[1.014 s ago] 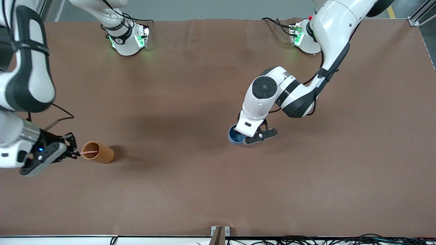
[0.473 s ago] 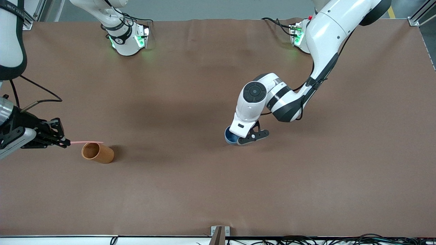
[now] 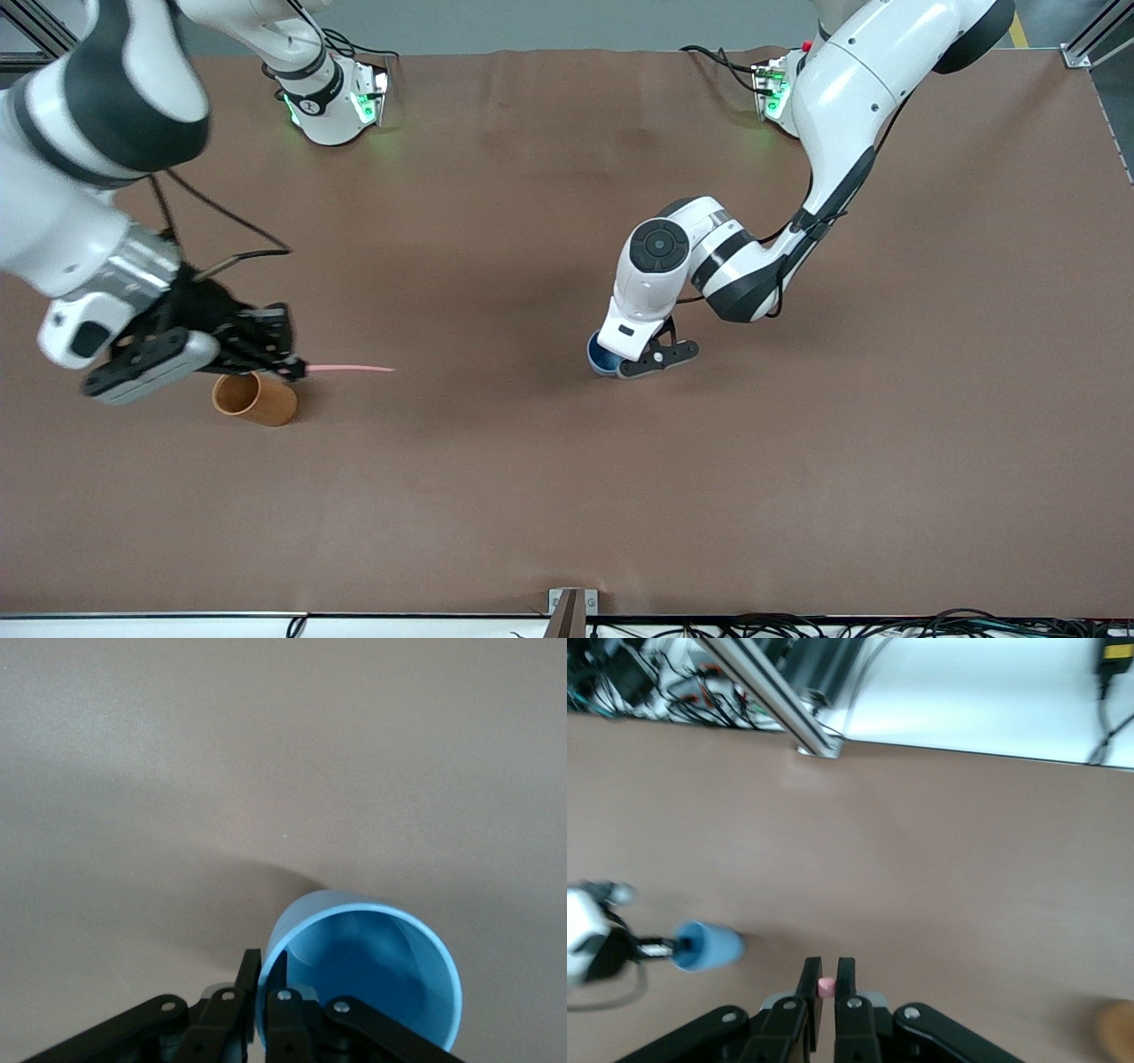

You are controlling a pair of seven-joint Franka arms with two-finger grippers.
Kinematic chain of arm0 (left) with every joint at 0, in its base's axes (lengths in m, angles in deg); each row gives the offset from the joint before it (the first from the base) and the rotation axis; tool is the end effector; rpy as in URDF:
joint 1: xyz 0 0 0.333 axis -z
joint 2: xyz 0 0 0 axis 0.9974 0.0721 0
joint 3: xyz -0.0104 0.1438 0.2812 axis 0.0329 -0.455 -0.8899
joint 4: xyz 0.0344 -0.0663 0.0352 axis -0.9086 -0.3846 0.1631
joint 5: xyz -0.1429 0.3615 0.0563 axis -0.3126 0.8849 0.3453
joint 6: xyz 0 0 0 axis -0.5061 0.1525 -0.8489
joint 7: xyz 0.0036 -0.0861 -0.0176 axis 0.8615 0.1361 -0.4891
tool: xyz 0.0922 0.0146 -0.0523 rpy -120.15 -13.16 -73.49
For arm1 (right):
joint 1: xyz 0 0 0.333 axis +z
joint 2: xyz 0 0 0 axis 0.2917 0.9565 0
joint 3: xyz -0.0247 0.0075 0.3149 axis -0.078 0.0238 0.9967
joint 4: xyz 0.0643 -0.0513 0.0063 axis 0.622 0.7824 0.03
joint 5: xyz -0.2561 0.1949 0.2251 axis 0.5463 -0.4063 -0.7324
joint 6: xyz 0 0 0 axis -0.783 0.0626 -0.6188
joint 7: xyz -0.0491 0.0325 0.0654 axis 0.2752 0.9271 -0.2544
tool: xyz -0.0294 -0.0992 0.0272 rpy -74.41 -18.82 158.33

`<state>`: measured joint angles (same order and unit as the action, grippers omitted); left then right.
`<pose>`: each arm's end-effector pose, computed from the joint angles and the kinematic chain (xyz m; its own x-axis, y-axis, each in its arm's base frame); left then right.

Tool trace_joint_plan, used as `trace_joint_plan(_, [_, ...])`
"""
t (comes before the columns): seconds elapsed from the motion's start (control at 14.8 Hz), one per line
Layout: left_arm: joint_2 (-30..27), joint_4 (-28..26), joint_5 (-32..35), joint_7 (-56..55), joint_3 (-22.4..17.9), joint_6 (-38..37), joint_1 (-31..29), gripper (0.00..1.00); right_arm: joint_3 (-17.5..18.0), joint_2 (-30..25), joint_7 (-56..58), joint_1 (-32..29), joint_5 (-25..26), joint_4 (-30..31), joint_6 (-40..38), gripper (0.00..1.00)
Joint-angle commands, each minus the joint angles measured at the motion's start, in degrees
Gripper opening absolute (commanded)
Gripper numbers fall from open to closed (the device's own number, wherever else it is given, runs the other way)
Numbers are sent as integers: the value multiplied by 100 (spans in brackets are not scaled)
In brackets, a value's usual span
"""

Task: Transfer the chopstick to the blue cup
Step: 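Lift the chopstick with the right gripper while the left gripper moves the cup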

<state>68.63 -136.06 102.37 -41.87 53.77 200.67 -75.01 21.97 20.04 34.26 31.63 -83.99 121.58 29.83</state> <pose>0.5498 -0.4280 0.2580 0.9567 0.2887 0.0382 0.2867 -0.9567 0.0501 0.6458 0.1933 0.5727 0.9380 0.1384 0.3179 0.2490 -0.9069 -0.3398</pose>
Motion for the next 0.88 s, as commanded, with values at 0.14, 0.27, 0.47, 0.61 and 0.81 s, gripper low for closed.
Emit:
trace_joint_plan(0.14, [-482,-7,79,293,48,-278,-232,100,-64,-42,-1519,843,-29,45,971,7])
trace_joint_plan(0.27, [-939,2,-157,1099,-48,-718,-277,100,-82,-34,-1793,1020,-2,62,1025,7])
trace_joint_plan(0.47, [-1703,2,-1331,2557,-854,-1079,-189,100,-82,10,-1812,1310,-2,80,1139,6])
trace_joint_plan(0.61, [-2134,2,-1966,3787,-1539,-1509,-58,100,-90,168,-1820,1626,85,167,1542,6])
trace_joint_plan(0.81, [-2601,2,-2399,5501,-2183,-1932,-83,100,-99,396,-2152,2013,506,185,1754,5])
